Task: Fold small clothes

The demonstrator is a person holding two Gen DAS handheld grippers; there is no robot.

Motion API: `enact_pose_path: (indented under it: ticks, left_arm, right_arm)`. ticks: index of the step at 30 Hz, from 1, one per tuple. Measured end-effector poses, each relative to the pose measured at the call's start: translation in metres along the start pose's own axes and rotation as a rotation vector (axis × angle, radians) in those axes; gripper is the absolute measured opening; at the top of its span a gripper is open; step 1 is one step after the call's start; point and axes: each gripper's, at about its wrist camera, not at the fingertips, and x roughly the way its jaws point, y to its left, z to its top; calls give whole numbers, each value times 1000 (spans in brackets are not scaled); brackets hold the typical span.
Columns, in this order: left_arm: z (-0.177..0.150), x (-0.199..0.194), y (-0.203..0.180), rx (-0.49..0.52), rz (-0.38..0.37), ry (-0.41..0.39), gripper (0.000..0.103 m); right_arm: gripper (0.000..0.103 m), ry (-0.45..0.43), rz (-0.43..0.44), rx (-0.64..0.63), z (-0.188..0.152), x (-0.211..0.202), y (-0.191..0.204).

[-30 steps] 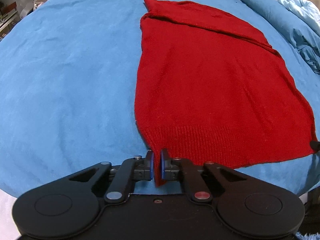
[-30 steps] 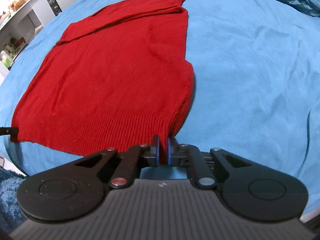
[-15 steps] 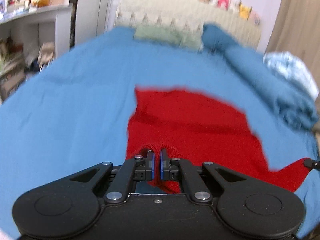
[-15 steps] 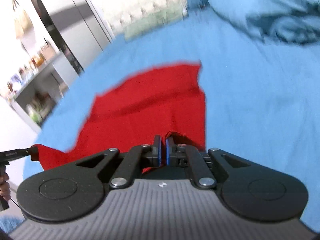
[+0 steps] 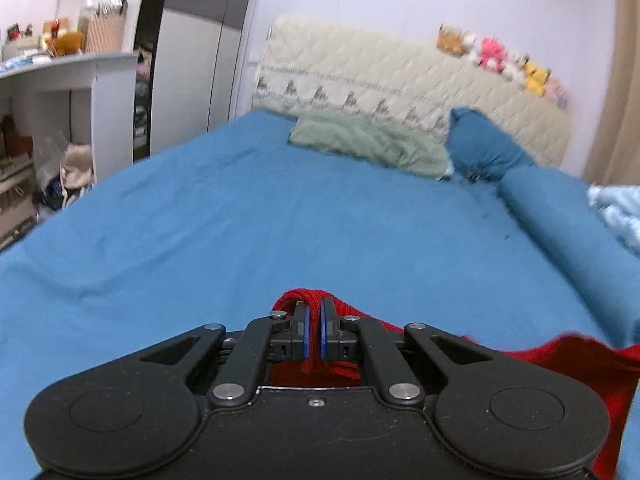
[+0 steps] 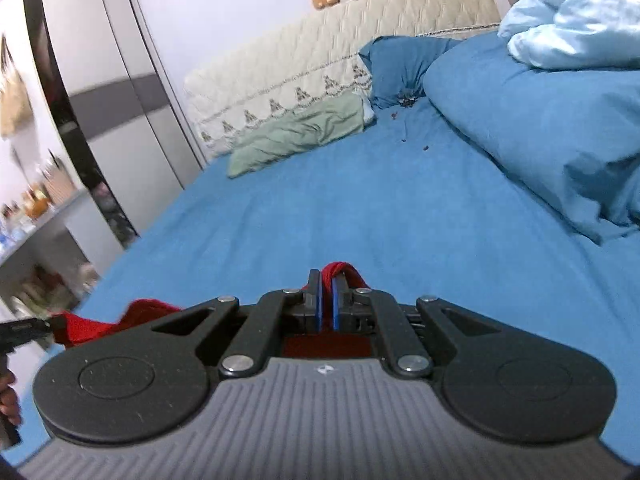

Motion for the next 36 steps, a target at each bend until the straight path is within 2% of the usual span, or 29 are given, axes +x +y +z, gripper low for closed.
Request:
enact_pose_path:
  ticks: [2,6,13,15,18,19,20,21,22,23,24,25,27,29,31,34,36]
  left_arm:
    - [-10,29,5,-1,12,33,5]
    - [-24,69,15,-47,13,76,5]
    - [-22,99,17,-81,34,77,5]
    - [-22,102,17,-95,35,75,6]
    - [-26,101,8,-62,47,58,9]
    - [-25,99,7,-53,53,46,16]
    - [-25,96,6,-48,64,35,39]
    - [-23,89,6,-45,65,15,51]
    - [-22,84,6,-38,62,-8,68]
    - [-20,76,5,-20,57,-29,70]
    - [-19,66,3,6,49,-42,70]
    - [-19,59,0,28,38,-45,70]
    - [-24,47,-8,76,-2,-22,73]
    - [-38,45,-17,125,-57,53,80]
    - [-60,50,-26,174,-84,135,81]
    - [-92,60,-34,240,-44,200,80]
    - [-105,62,-33,242,-49,215,81]
  right_arm:
    - [20,30,-31,-24,-15,40,-4]
    - [20,68,-59,1,-37,93,-17]
    - [20,65,-75,99,-36,156,-36]
    - [20,68,-83,110,-37,163,-43]
    - [20,75,-90,90,-40,170,-45]
    - [22,77,-94,79,-42,170,-44]
    - [23,77,-101,70,-42,170,-44]
    - [28,66,-109,68,-40,169,-44]
    - [44,51,-103,66,-41,162,-44]
    - [56,35,-98,57,-41,155,-43]
    - [73,17,-102,31,-41,148,-40]
    - [78,-6,-106,-15,-42,138,-34]
    - [80,-17,-85,-116,-48,119,-19]
    - [84,18,-30,-174,-60,107,-6]
    - [84,81,8,-238,-75,105,7]
    - [84,185,-10,-319,-102,117,12]
    - [84,240,-80,-325,-114,126,-1]
